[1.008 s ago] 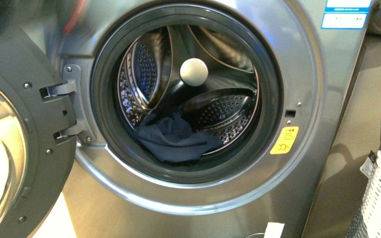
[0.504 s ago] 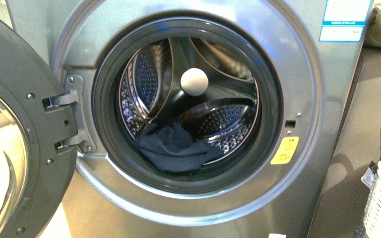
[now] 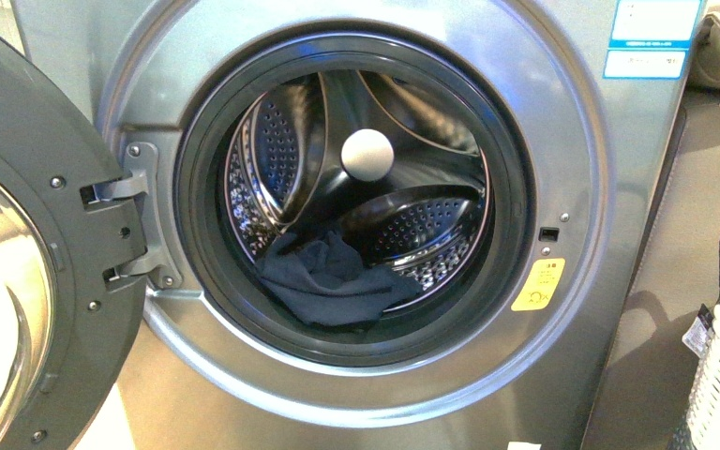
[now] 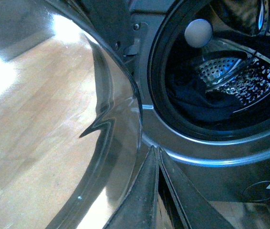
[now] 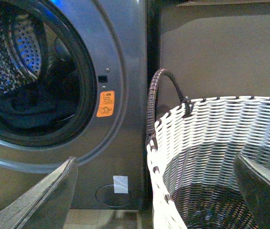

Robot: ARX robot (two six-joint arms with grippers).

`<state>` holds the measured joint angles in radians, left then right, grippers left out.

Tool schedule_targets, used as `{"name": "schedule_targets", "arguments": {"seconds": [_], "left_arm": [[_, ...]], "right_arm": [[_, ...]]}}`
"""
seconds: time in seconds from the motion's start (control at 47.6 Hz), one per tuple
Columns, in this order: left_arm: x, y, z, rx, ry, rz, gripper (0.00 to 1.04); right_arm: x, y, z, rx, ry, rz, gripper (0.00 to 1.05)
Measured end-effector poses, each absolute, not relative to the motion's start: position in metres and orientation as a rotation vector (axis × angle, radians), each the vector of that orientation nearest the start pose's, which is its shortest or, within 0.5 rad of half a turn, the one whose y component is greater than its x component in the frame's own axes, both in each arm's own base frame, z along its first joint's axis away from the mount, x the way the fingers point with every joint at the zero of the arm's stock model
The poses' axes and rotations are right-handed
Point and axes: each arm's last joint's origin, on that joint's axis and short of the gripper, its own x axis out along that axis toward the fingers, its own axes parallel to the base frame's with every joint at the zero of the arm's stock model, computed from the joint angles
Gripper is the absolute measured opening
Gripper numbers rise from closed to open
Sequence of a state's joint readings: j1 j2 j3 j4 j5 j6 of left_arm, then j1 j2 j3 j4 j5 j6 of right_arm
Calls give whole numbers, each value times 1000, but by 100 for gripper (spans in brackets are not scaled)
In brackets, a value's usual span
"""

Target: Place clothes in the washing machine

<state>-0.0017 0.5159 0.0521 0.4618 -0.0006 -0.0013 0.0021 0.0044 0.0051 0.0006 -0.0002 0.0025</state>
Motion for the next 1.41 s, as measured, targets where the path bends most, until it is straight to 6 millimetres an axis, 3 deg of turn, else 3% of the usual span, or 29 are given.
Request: {"name": "schedule_targets", "arguments": {"seconds": [0.147,0.987,1.302,1.407], "left_arm": [[126,0,168,-2,-4,-2,4],[98,0,166,-1,2,-2,4],[97,0,166,-2,-5,-2,4],[97,0,166,-2,-5,-2,21]], "right_arm": [[98,0,165,2,-1,2,97],[98,0,165,2,-1,2,97],[98,0,165,2,-1,2,97],[98,0,165,2,-1,2,97]]}}
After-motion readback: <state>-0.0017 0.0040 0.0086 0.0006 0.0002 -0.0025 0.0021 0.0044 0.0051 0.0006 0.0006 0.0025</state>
